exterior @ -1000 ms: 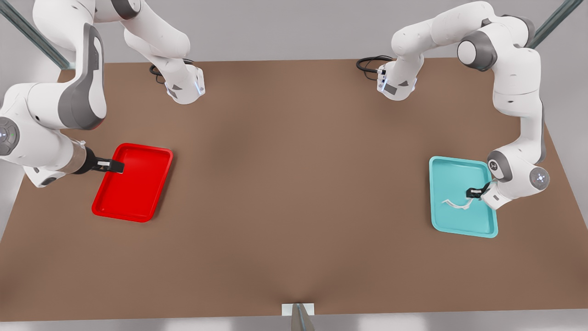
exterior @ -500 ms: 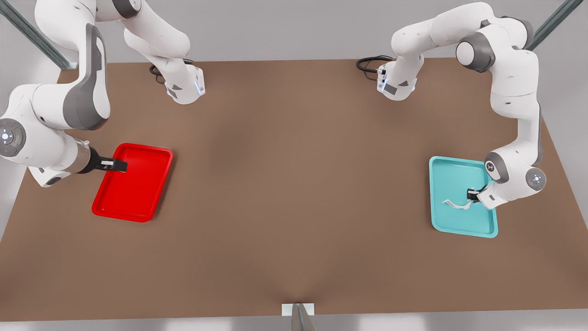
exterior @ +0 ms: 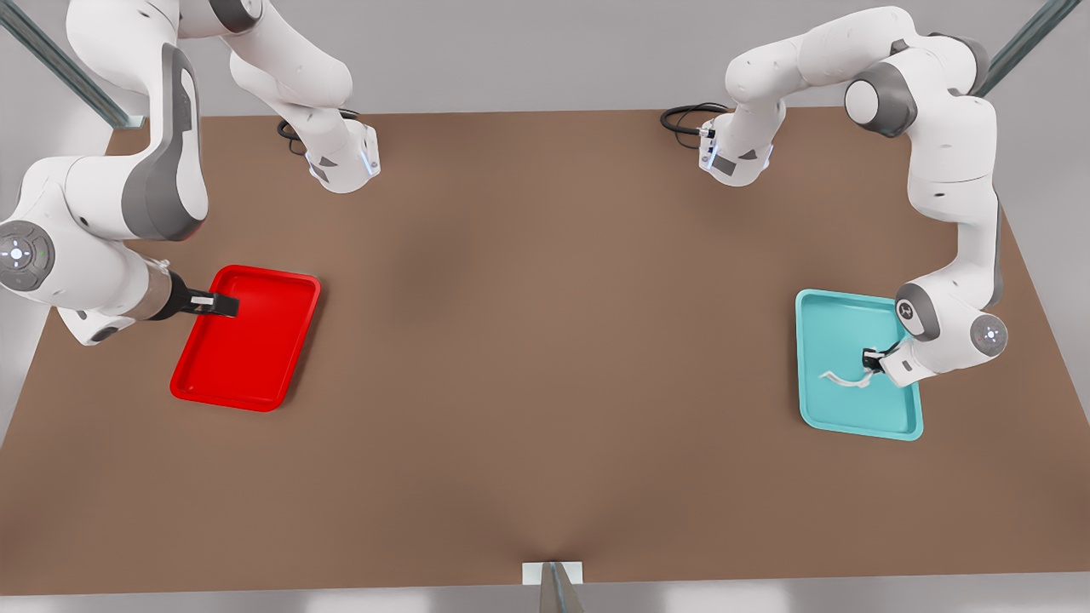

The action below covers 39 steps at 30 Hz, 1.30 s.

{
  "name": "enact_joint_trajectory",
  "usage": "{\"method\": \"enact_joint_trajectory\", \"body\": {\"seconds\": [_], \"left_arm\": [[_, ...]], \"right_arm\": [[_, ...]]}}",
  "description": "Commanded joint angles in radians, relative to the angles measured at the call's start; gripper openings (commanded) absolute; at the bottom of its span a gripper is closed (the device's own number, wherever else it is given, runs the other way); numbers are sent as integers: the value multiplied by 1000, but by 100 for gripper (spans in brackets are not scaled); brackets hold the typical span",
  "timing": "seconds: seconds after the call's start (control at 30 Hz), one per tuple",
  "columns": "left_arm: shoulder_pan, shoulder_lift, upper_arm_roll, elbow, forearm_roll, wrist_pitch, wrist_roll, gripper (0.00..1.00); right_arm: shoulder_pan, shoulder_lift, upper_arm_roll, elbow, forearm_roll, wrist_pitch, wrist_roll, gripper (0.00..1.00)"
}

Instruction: Take the drainage pipe clamp from the left arm, pass it to the right arm, and place it in the plate on the right side

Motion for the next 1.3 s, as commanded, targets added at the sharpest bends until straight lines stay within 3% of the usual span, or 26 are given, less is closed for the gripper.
{"method": "enact_joint_trajectory", "body": {"seconds": [0.0, 0.3, 0.47, 0.67, 0.73, 0.87, 1.07, 1.13, 1.27], "left_arm": [[0, -1, 0, 0, 1, -1, 24, 26], [-11, -6, 2, 2, 11, -2, 27, 21], [-32, -76, 9, 14, 11, -73, 25, 21], [-258, -170, 8, 43, 0, -127, -200, 21], [-314, -158, -15, 43, -2, -142, -286, 21], [-365, -130, -178, 91, 0, -142, -640, 21], [-640, -10, -179, 283, 12, -144, -1180, 21], [-703, 8, -181, 327, 14, -147, -1311, 21], [-793, 89, -179, 494, 12, -220, -1493, 21]], "right_arm": [[0, -2, 2, 0, 0, 0, 2, 100], [0, -1, 0, -1, 0, 0, 2, 100], [0, -1, 0, -1, 0, 0, 2, 100], [0, -1, 2, -1, 0, 1, 2, 100], [0, -1, 2, -1, 0, 1, 2, 100], [0, 4, 2, 0, -1, 10, -17, 100], [107, 106, 4, 17, 5, 24, -124, 100], [163, 186, 11, 16, 13, 98, -201, 100], [241, 338, 19, 40, 10, 337, -719, 100]]}}
